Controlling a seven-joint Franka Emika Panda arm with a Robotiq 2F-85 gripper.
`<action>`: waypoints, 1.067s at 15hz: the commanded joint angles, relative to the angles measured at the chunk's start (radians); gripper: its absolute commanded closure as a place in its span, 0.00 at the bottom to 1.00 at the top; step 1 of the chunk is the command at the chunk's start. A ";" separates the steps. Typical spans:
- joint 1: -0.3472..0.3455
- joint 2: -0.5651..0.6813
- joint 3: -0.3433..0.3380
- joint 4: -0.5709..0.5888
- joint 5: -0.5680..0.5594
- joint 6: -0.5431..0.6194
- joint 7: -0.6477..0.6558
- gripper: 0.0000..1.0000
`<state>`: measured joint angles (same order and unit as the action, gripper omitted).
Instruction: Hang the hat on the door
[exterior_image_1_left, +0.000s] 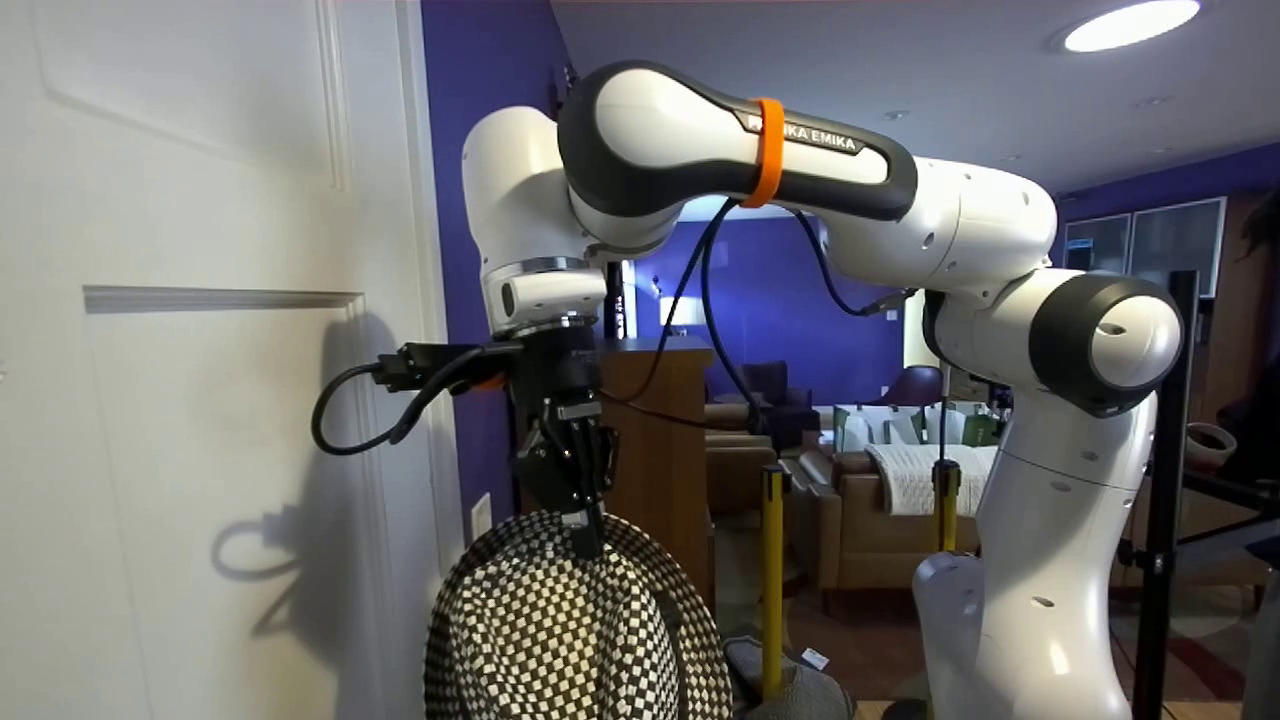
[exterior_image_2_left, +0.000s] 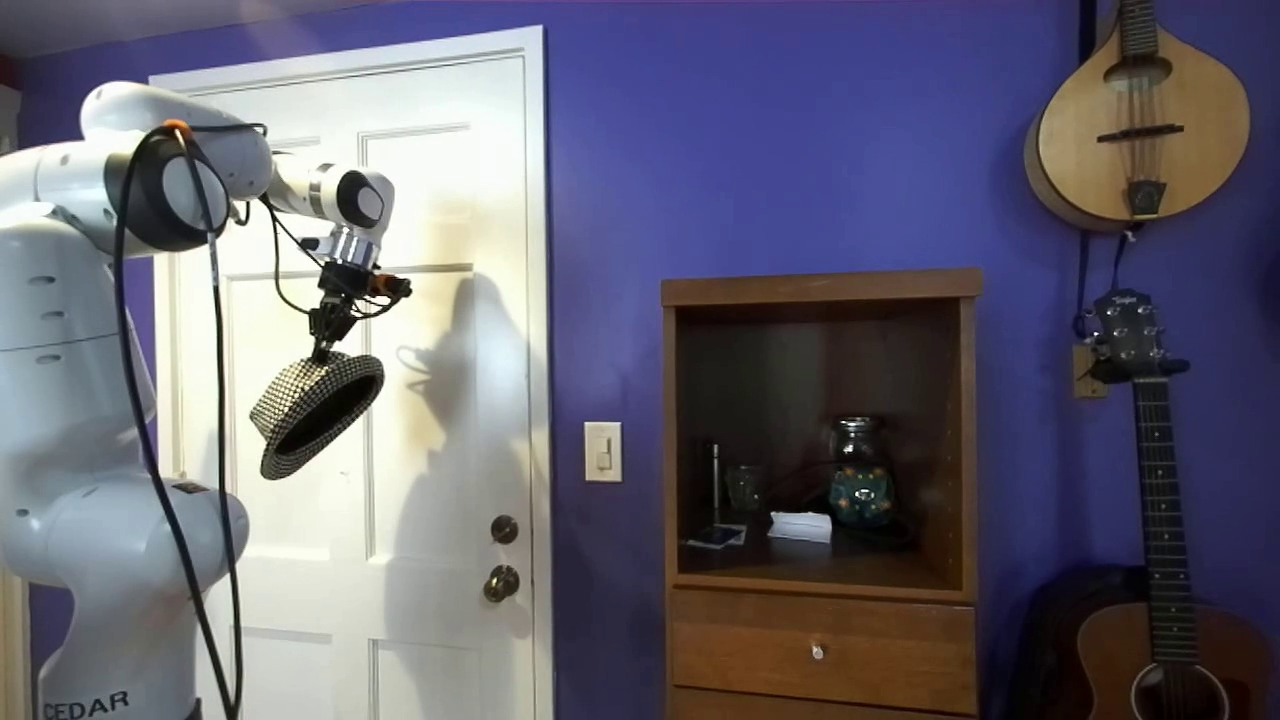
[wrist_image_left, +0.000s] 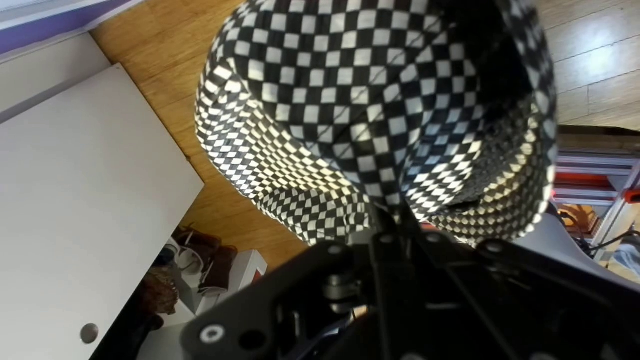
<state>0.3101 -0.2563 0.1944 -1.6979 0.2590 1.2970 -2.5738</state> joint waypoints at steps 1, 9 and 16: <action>-0.007 0.004 0.006 0.005 0.001 -0.004 0.000 0.96; -0.017 0.007 0.007 -0.014 0.014 0.039 0.045 0.99; -0.010 0.022 0.007 0.004 0.001 -0.004 0.000 0.96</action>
<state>0.3076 -0.2366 0.1941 -1.6993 0.2590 1.2970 -2.5738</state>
